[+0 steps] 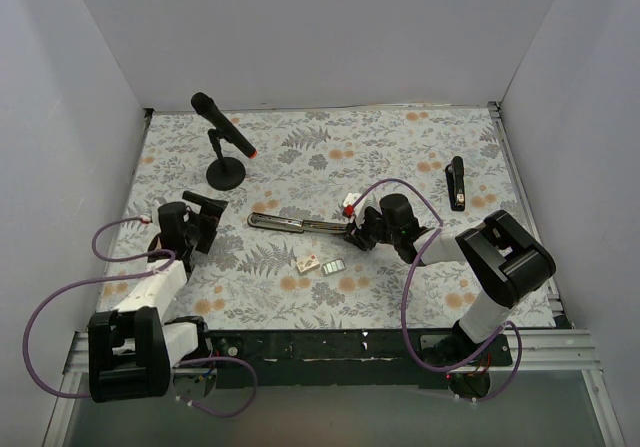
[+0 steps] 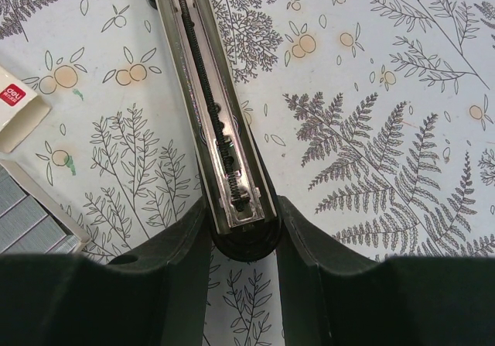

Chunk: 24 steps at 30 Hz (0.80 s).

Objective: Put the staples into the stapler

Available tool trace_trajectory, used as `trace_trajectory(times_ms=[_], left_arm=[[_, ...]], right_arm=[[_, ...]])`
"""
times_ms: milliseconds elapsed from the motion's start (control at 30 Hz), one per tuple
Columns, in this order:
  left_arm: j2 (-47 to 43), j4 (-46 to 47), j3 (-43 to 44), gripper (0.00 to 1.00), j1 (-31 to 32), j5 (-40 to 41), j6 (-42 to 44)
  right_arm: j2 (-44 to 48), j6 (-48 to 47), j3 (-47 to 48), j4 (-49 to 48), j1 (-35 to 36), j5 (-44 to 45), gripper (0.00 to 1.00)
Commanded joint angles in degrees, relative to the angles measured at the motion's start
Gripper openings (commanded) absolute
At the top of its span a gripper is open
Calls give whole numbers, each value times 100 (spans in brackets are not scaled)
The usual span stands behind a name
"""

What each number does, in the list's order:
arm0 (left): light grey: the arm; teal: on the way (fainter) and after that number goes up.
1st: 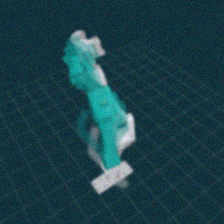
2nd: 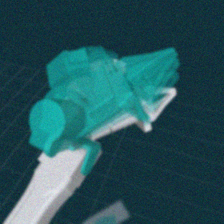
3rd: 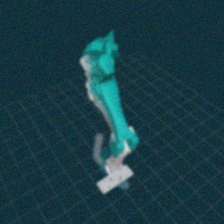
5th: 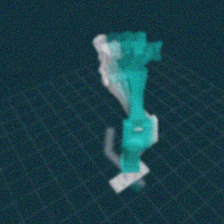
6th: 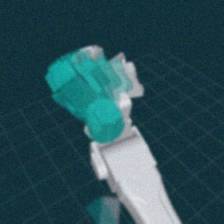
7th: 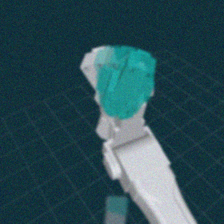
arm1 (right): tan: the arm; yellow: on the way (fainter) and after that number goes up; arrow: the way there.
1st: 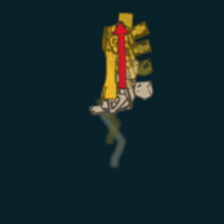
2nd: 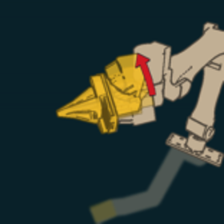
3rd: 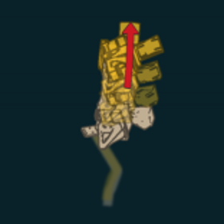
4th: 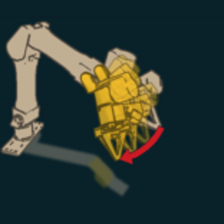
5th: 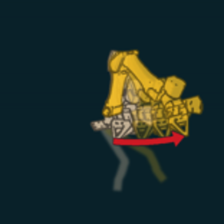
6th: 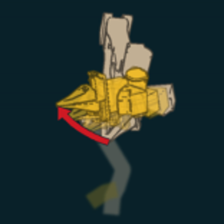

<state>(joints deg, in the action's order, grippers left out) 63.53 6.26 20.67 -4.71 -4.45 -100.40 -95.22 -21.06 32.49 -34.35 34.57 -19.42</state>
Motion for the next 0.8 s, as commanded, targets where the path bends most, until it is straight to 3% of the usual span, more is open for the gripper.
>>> trace_trajectory(times_ms=[0,100,233,433,767], left_arm=[[-402,-283,587,98,-21,-108,451],[-534,-275,745,98,66,-451,460],[-438,-213,965,98,679,-688,425],[369,252,1132,97,1314,-1049,267],[1459,367,1598,96,1447,-891,539]], right_arm=[[65,-118,187,104,-38,237,1],[65,-135,214,130,-20,254,1],[47,-153,214,148,-11,298,1],[-14,-170,275,209,-11,281,1],[-14,-197,258,200,-11,272,1]])
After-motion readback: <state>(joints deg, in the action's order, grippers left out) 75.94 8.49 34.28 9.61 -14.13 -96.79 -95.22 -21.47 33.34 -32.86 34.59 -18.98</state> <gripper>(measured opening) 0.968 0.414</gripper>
